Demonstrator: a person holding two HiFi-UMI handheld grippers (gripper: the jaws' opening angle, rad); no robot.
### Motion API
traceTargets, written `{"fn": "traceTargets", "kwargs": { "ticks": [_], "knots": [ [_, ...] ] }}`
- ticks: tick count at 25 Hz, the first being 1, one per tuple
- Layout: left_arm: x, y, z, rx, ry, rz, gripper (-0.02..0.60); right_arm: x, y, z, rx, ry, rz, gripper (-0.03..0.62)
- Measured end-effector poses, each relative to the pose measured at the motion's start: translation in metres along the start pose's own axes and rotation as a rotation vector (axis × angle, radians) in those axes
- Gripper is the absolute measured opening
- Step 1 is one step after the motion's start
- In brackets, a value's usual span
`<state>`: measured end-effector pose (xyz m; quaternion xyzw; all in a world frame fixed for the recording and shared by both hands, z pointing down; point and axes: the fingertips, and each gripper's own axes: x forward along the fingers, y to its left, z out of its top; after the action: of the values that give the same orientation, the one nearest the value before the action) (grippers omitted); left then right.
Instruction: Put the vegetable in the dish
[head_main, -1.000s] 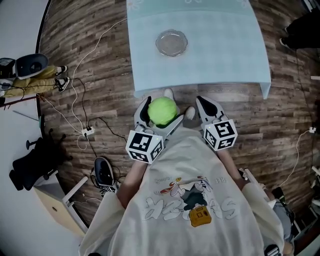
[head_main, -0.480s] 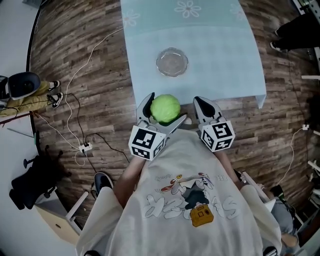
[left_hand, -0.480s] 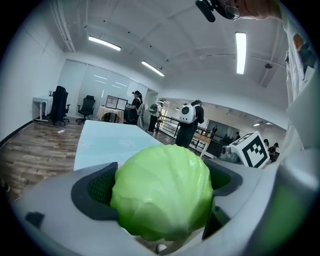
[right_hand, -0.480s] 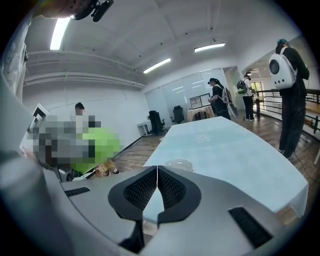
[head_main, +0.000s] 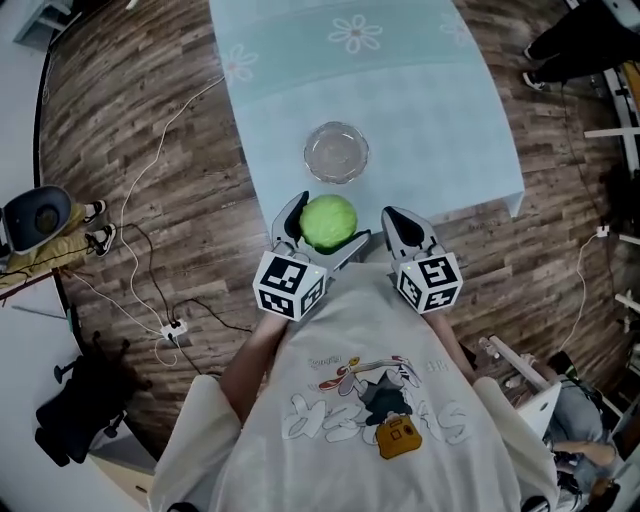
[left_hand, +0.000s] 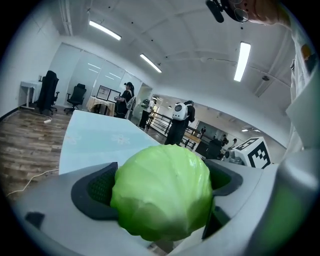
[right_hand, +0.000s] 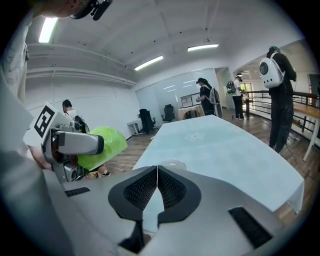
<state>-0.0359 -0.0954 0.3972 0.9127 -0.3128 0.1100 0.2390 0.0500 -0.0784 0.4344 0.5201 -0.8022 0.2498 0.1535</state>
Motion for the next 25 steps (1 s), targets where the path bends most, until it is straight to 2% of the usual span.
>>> {"fn": "traceTargets", "kwargs": {
  "ticks": [5, 11, 15, 20, 23, 25],
  "knots": [
    [0.023, 0.007, 0.007, -0.034, 0.024, -0.031, 0.545, 0.009, -0.005, 0.012, 0.005, 0.019, 0.006, 0.023],
    [0.046, 0.017, 0.009, -0.034, 0.037, -0.013, 0.545, 0.024, -0.021, 0.023, 0.008, 0.025, 0.007, 0.023],
    [0.057, 0.032, 0.0, -0.048, 0.07, 0.014, 0.545, 0.034, -0.027, 0.03, -0.007, 0.012, 0.005, 0.023],
    [0.065, 0.043, -0.01, -0.055, 0.094, 0.052, 0.545, 0.041, -0.039, 0.021, -0.008, 0.028, -0.003, 0.023],
    [0.074, 0.055, -0.018, -0.044, 0.117, 0.08, 0.545, 0.047, -0.053, 0.013, 0.029, 0.019, -0.05, 0.023],
    [0.081, 0.062, -0.024, -0.032, 0.13, 0.093, 0.545, 0.052, -0.056, 0.008, 0.06, 0.027, -0.049, 0.023]
  ]
}}
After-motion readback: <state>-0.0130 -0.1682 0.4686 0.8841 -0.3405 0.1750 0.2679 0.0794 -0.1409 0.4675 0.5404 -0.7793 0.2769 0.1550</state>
